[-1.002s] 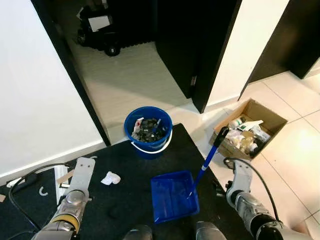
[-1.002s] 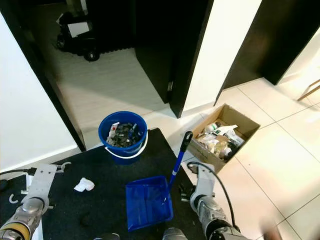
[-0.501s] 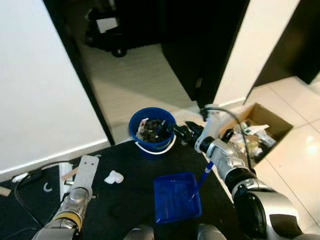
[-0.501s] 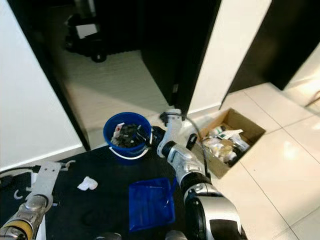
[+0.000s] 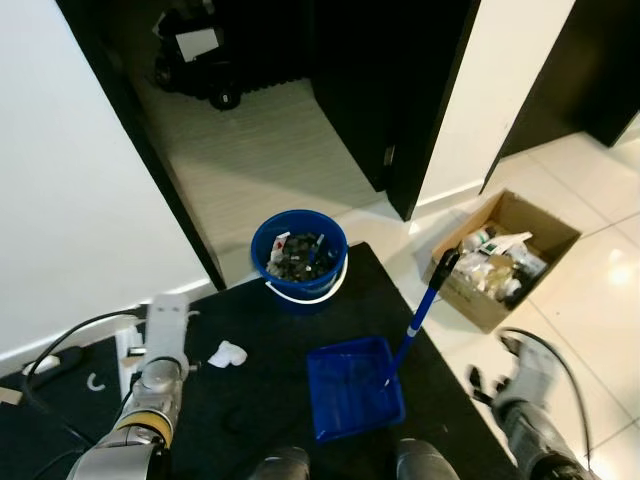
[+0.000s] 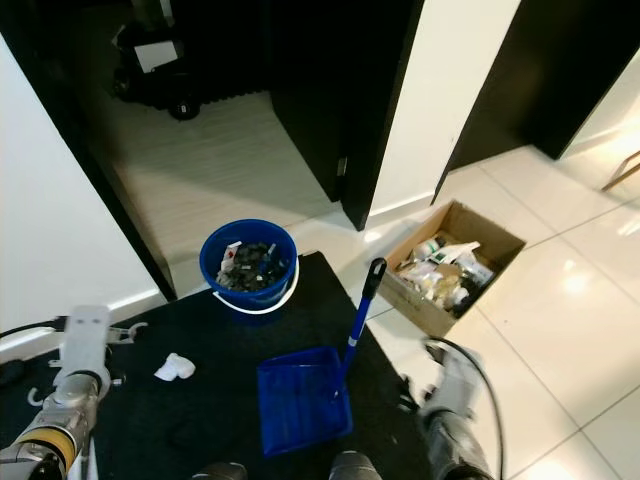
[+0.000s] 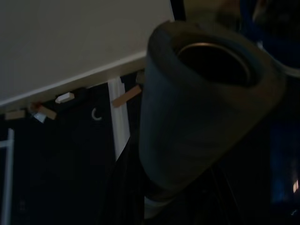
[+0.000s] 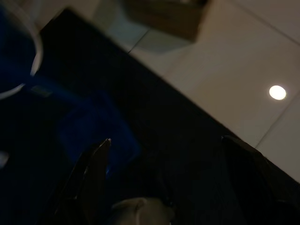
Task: Sweep floor
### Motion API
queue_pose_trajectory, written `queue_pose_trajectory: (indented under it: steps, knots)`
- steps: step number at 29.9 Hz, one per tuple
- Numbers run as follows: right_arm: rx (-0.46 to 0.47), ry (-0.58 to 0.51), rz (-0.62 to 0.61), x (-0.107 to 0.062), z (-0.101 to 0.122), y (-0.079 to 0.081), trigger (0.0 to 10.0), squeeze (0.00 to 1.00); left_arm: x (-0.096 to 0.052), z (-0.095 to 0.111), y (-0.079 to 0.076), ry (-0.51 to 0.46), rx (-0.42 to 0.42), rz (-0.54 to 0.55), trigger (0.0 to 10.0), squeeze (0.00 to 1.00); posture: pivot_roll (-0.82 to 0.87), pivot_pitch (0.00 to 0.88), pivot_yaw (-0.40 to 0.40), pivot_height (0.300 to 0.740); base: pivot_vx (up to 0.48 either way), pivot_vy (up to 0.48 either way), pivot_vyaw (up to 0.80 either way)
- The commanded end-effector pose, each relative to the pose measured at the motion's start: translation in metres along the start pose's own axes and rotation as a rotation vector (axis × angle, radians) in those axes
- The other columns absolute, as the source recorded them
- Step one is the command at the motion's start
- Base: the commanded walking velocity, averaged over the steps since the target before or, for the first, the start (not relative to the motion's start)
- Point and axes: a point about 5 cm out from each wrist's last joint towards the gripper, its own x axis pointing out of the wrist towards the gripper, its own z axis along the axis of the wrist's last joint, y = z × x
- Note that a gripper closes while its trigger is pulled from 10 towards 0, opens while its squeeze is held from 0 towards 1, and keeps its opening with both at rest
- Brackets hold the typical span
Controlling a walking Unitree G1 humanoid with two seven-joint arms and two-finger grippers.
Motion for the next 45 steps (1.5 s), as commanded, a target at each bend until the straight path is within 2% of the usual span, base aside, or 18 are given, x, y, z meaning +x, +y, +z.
queue_pose_trajectory:
  steps: [1,4,7,11,12,13,15,16,18,21,25,32,33,36,37,41,43,45]
  knots:
    - [0.021,-0.069,-0.018,0.003,0.014,0.0,10.0,0.0,0.002,0.015,-0.013,-0.053,-0.091,-0.062,10.0,0.0,0.06,0.0,0.017,0.74,0.0,0.0,0.0]
    - [0.031,-0.128,-0.005,0.004,0.026,0.001,10.0,0.0,0.004,0.026,-0.013,-0.08,-0.131,-0.06,10.0,0.0,0.06,0.0,0.015,0.74,0.0,0.0,0.0]
    - [0.019,-0.188,0.029,0.006,0.039,0.007,10.0,0.0,0.006,0.036,-0.009,-0.11,-0.124,-0.02,10.0,0.0,0.06,0.0,0.01,0.74,0.0,0.0,0.0]
    - [-0.046,-0.281,0.121,0.007,0.056,0.027,10.0,0.0,0.007,0.044,-0.006,-0.123,-0.119,0.019,10.0,0.0,0.06,0.0,-0.005,0.74,0.0,0.0,0.0]
    - [-0.064,-0.292,0.136,0.007,0.057,0.032,10.0,0.17,0.007,0.045,-0.007,-0.13,-0.086,0.017,10.0,0.0,0.06,0.0,-0.013,0.74,0.0,0.0,0.0]
    - [-0.064,-0.292,0.136,0.007,0.057,0.032,10.0,0.17,0.007,0.045,-0.007,-0.13,-0.086,0.017,10.0,0.0,0.06,0.0,-0.013,0.74,0.0,0.0,0.0]
    - [-0.094,-0.3,0.161,0.007,0.057,0.04,10.0,0.8,0.007,0.048,-0.01,-0.147,-0.046,0.01,10.0,0.0,0.06,0.0,-0.024,0.74,0.0,0.0,0.0]
    - [-0.122,-0.302,0.183,0.006,0.056,0.047,10.0,1.0,0.007,0.048,-0.011,-0.154,-0.045,0.008,10.0,0.0,0.06,0.0,-0.03,0.74,0.0,0.0,0.0]
    - [-0.152,-0.296,0.215,0.005,0.051,0.055,10.0,1.0,0.006,0.049,-0.012,-0.156,-0.055,0.008,10.0,0.0,0.06,0.0,-0.033,0.74,0.0,0.0,0.0]
    - [-0.157,-0.293,0.224,0.004,0.049,0.057,10.0,1.0,0.006,0.048,-0.013,-0.155,-0.058,0.01,10.0,0.0,0.06,0.0,-0.033,0.74,0.0,0.0,0.0]
    - [-0.204,-0.266,0.263,-0.001,0.032,0.06,10.0,1.0,0.005,0.042,-0.012,-0.14,-0.027,0.02,10.0,0.0,0.06,0.0,-0.029,0.74,0.0,0.0,0.0]
    - [-0.237,-0.286,0.288,-0.003,0.029,0.061,10.0,1.0,0.005,0.041,-0.011,-0.14,-0.023,0.021,10.0,0.0,0.06,0.0,-0.026,0.74,0.0,0.0,0.0]
    - [-0.261,-0.327,0.336,-0.005,0.033,0.065,10.0,0.24,0.005,0.042,-0.01,-0.156,-0.019,0.028,10.0,0.0,0.05,0.002,-0.025,0.74,0.0,0.0,0.0]
    - [-0.261,-0.327,0.336,-0.005,0.033,0.065,10.0,0.24,0.005,0.042,-0.01,-0.156,-0.019,0.028,10.0,0.0,0.05,0.002,-0.025,0.74,0.0,0.0,0.0]
    - [-0.3,-0.371,0.39,-0.006,0.04,0.071,10.0,0.0,0.005,0.045,-0.01,-0.176,-0.017,0.035,10.0,0.0,0.05,0.004,-0.027,0.74,0.0,0.0,0.0]
    - [-0.339,-0.41,0.433,-0.006,0.05,0.078,10.0,0.0,0.004,0.047,-0.01,-0.192,-0.015,0.039,10.0,0.0,0.05,0.002,-0.028,0.74,0.0,0.0,0.0]
    - [-0.397,-0.439,0.499,-0.005,0.066,0.092,10.0,0.0,0.004,0.048,-0.011,-0.201,-0.012,0.039,10.0,0.0,0.06,0.001,-0.031,0.74,0.0,0.0,0.0]
    - [-0.422,-0.443,0.526,-0.005,0.07,0.098,10.0,0.0,0.004,0.047,-0.011,-0.199,-0.012,0.04,10.0,0.0,0.06,0.001,-0.031,0.74,0.0,0.0,0.0]
